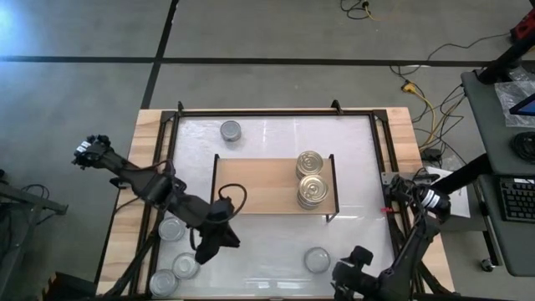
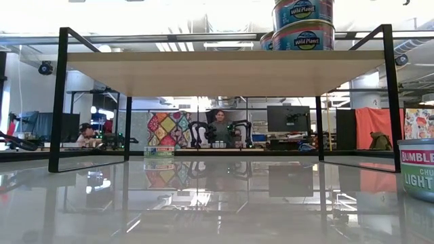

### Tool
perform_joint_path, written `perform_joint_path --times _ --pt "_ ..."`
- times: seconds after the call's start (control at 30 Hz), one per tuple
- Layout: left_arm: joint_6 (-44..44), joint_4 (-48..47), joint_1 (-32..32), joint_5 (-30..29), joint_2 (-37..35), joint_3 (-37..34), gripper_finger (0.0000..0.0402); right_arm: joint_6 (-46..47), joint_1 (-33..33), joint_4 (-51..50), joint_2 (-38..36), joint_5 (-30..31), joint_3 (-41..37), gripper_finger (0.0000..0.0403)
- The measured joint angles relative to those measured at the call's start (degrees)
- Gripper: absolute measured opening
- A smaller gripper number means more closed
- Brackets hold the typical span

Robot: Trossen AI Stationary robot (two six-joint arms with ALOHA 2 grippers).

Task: Stack canned seafood by type on shelf
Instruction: Put the green tuna can on the shelf

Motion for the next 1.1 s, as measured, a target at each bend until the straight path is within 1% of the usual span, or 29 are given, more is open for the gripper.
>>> perform_joint_path --times 0.07,0.17,0.27,0.33,0.37,0.43,0.5,0.57,0.67,0.73,0.8,0.93,1.0,1.1 --pt "1.3 -0.3 -0.5 -0.1 -0.1 0.0 0.0037 2.4 -0.6 -0.2 -0.1 -1.3 1.3 0.0369" --pt "3.6 -0.5 -0.4 -1.1 -0.5 0.0 0.0037 11.4 -1.3 -0.2 -0.3 -1.5 2.0 0.0370" --pt "4.4 -1.6 -0.2 -5.8 -1.7 0.0 0.0038 15.9 -1.8 1.0 -0.3 -4.1 2.0 0.0370" --pt "5.6 -2.7 -0.1 -7.2 -2.8 0.0 0.0043 16.8 -2.2 3.4 -0.3 -7.0 2.0 0.0373" --pt "6.3 -3.5 -0.2 -7.9 -3.4 0.0 0.0046 17.4 -2.4 5.4 -0.2 -7.6 2.0 0.0376" --pt "6.8 -5.7 -0.4 -8.0 -4.6 0.0 0.0055 18.1 -2.8 8.5 -0.2 -6.9 2.0 0.0383" --pt "7.4 -8.0 -1.3 -8.0 -5.7 0.0 0.0065 18.3 -3.3 10.7 -0.2 -4.8 2.1 0.0393" --pt "10.3 -8.2 -2.4 -8.2 -6.4 0.0 0.0075 18.0 -4.1 10.8 -0.2 -3.5 2.1 0.0398" --pt "16.2 -6.4 -3.8 -9.0 -6.0 -0.2 0.0090 15.9 -5.2 12.8 -0.2 -4.3 2.1 0.0399" --pt "18.9 -5.4 -4.2 -8.2 -5.0 -0.3 0.0100 15.8 -5.6 14.2 -0.2 -5.1 2.1 0.0400" --pt "20.5 -5.4 -4.6 -6.8 -4.3 -0.3 0.0111 19.1 -6.1 13.7 -0.1 -5.5 2.2 0.0400" --pt "21.9 -5.4 -5.4 -5.2 -3.6 -0.3 0.0129 29.6 -7.2 11.8 0.3 -8.1 2.2 0.0400" --pt "22.6 -5.6 -5.7 -5.1 -3.5 -0.3 0.0134 34.6 -7.5 11.0 0.4 -9.3 2.2 0.0400" --pt "24.2 -6.9 -6.1 -5.2 -3.6 -0.3 0.0137 39.6 -7.9 9.8 0.4 -9.7 2.2 0.0400"
